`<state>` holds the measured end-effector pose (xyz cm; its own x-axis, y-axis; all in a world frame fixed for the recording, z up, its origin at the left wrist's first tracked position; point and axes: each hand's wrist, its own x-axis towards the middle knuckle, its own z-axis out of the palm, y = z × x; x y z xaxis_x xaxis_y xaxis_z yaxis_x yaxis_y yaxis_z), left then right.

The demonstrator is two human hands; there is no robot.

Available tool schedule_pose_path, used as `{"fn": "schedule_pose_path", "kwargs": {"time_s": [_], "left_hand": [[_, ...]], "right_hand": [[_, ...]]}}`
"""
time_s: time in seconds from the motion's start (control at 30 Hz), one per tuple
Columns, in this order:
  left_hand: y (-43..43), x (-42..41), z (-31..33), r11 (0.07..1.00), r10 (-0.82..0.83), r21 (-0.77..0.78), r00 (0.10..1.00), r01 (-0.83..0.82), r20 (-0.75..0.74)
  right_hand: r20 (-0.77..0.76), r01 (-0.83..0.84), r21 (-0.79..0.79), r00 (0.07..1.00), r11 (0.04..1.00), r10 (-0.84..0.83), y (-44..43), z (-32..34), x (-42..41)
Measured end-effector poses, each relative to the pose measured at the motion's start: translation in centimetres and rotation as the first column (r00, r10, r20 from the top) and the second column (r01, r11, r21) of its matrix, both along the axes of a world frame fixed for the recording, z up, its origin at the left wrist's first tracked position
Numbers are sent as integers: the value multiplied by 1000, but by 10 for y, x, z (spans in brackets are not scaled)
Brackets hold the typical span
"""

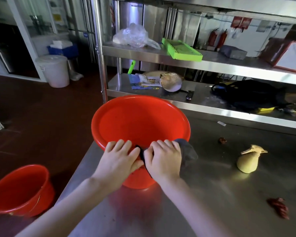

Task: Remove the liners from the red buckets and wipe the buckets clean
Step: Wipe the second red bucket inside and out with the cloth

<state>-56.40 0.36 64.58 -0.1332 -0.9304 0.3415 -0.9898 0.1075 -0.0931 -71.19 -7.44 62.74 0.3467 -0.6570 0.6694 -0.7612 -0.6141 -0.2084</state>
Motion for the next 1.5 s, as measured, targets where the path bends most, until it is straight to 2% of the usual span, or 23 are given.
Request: {"fn": "schedule_pose_path", "kwargs": {"time_s": [0.07,0.13,0.3,0.4,0.53,0.6,0.7,0.77,0.87,0.93,1.0,1.03,1.2,1.3,1.4,1.5], "left_hand": [[-1,11,1,997,-78,18,996,78,-33],[0,35,4,984,-138,108,989,144,-59],[-8,88,8,984,-118,124,991,126,-68],[-15,70,3,994,-102,39,994,103,-36],[-10,45,-5,998,-43,-48,998,41,-45],[-10,22,-5,997,-27,-68,999,25,-22],[-11,-14,-8,997,-25,-81,999,21,-42],[-12,-10,-4,995,-88,-64,992,82,-89],[-11,35,0,989,-132,48,981,140,-140],[-10,67,2,985,-126,102,985,138,-118],[-12,79,0,983,-142,106,986,152,-92],[-15,76,0,984,-141,99,987,149,-80],[-13,37,-3,993,-99,-57,995,99,-7],[-3,0,-9,994,-47,-100,999,47,3],[4,-12,-12,988,-99,-129,993,89,-69],[10,22,-7,984,-171,-73,982,165,-83]], "right_hand": [[-37,-112,-29,993,993,111,-6,4,-7],[-111,-225,-2,968,974,223,-21,12,-23],[-238,-256,240,919,936,313,-87,31,-66],[-164,-207,248,954,946,252,-101,26,-72],[8,-35,140,999,990,35,-70,16,-51],[29,46,55,998,997,-47,-42,9,-30],[17,57,10,998,998,-57,-4,-2,-3],[-7,-17,-5,1000,1000,17,-4,0,-5],[-113,-192,15,975,981,193,-27,10,-34],[-172,-264,142,943,954,286,-51,22,-59],[-227,-260,276,918,925,326,-75,30,-77],[-240,-242,296,917,924,317,-83,31,-82],[-31,-55,182,998,982,62,-58,19,-62],[4,11,47,1000,999,-11,-10,4,-30],[15,-32,-14,999,999,32,12,-3,-15],[-83,-187,-23,979,982,185,-6,5,-37]]}}
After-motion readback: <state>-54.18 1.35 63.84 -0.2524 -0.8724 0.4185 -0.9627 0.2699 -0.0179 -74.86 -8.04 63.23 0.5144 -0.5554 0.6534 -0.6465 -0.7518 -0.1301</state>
